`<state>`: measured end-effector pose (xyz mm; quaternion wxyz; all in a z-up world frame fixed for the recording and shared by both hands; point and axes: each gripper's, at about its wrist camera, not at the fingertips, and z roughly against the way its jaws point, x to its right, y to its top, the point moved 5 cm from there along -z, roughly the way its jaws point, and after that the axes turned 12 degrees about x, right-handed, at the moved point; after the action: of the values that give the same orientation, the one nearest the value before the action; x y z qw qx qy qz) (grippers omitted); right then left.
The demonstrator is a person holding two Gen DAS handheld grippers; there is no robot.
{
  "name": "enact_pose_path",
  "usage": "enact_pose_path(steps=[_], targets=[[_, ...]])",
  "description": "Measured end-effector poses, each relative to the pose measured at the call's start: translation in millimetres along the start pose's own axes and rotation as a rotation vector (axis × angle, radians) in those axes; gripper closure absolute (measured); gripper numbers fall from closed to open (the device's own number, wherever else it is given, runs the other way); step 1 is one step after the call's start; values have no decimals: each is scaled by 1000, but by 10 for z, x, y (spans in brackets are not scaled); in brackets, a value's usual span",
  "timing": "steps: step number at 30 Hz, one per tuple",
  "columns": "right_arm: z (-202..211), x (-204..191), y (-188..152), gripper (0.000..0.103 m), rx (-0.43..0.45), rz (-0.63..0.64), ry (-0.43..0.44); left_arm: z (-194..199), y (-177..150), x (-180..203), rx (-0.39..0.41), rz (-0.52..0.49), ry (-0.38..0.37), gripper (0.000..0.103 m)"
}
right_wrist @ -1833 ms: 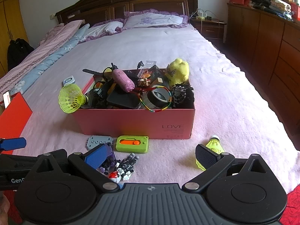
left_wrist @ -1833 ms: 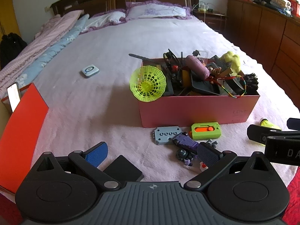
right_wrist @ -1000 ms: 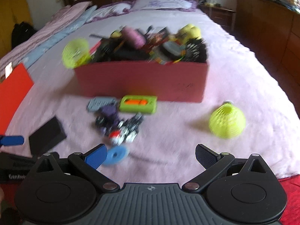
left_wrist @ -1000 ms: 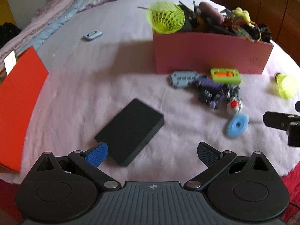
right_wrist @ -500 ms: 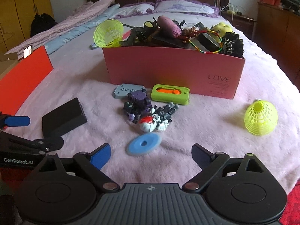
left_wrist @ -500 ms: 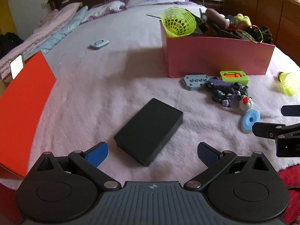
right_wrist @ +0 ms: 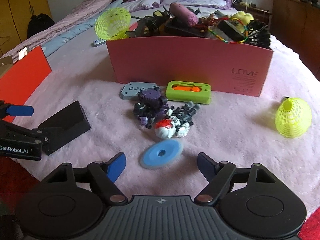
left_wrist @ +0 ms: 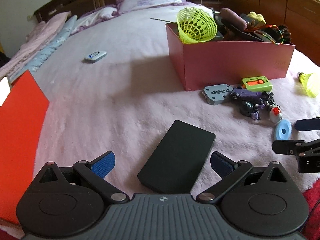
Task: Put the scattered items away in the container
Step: 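Reach the left tool to the black rectangular case and grasp it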
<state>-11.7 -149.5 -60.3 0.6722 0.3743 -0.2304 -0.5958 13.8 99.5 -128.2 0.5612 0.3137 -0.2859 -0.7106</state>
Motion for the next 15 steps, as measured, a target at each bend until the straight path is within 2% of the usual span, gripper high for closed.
enact_pose_path(steps=[6, 8, 10, 12, 15], targets=[[-110, -11, 17, 28, -14, -10, -8, -177, -102, -36, -46, 22, -31, 1], [-136, -12, 16, 29, -19, -7, -7, -205, -135, -28, -56, 42, -44, 6], [-139, -10, 16, 30, -10, -2, -23, -194, -164, -16, -56, 72, -66, 19], [-134, -18, 10, 34, -8, 13, -26, -167, -184, -2, -49, 98, -69, 24], [-126, -7, 11, 44, -2, 28, -38, -141, -200, 18, -47, 113, -61, 25]])
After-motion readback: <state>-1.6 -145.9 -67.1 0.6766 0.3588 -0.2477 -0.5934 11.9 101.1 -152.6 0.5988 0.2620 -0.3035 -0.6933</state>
